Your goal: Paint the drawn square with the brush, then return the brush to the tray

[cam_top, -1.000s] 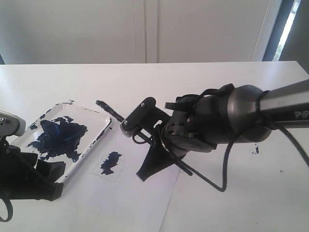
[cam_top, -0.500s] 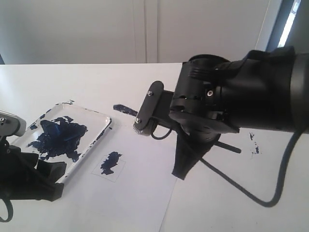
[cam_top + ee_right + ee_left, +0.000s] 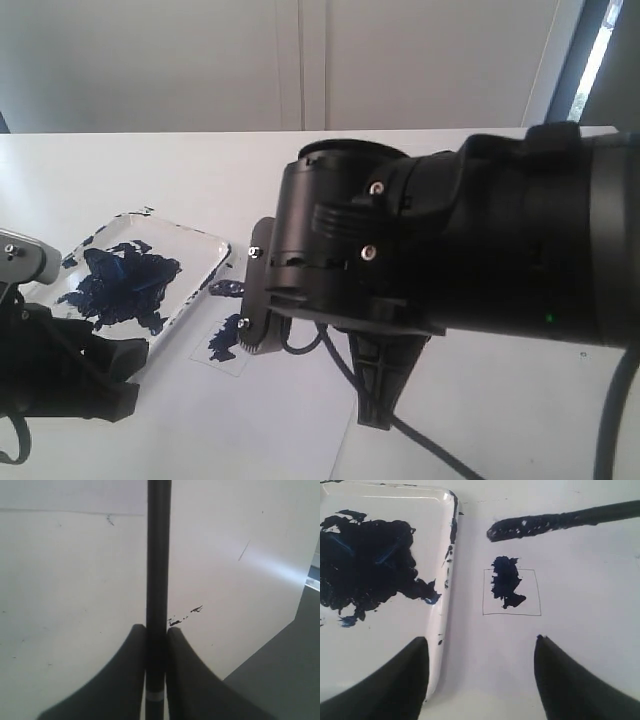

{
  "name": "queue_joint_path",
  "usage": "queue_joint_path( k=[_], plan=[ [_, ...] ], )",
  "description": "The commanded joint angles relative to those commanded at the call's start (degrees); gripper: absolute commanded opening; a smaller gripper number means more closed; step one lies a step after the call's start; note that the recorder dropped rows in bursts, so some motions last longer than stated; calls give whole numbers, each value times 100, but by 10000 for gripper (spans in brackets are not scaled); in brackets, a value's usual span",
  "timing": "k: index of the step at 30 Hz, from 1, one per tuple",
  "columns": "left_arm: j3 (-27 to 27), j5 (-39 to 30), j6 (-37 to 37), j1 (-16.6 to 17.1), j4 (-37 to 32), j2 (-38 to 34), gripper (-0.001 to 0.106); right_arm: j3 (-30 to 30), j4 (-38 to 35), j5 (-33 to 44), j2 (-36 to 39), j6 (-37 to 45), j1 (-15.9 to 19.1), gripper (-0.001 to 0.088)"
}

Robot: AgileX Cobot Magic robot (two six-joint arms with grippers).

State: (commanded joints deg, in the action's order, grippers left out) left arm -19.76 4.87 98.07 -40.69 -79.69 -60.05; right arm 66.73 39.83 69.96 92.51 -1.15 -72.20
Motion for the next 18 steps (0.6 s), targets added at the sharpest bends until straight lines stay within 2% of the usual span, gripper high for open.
queue_joint_path(
  k=[7, 13, 18],
  plan=[
    [0, 547, 267, 0, 0, -679, 640, 0, 112, 0, 10, 0, 0, 0],
    [-150, -9, 267, 0, 85, -1177, 640, -12, 131, 0, 10, 0, 22, 0],
    [-481, 222, 257, 0, 85, -1534, 640, -12, 131, 0, 10, 0, 22, 0]
  ],
)
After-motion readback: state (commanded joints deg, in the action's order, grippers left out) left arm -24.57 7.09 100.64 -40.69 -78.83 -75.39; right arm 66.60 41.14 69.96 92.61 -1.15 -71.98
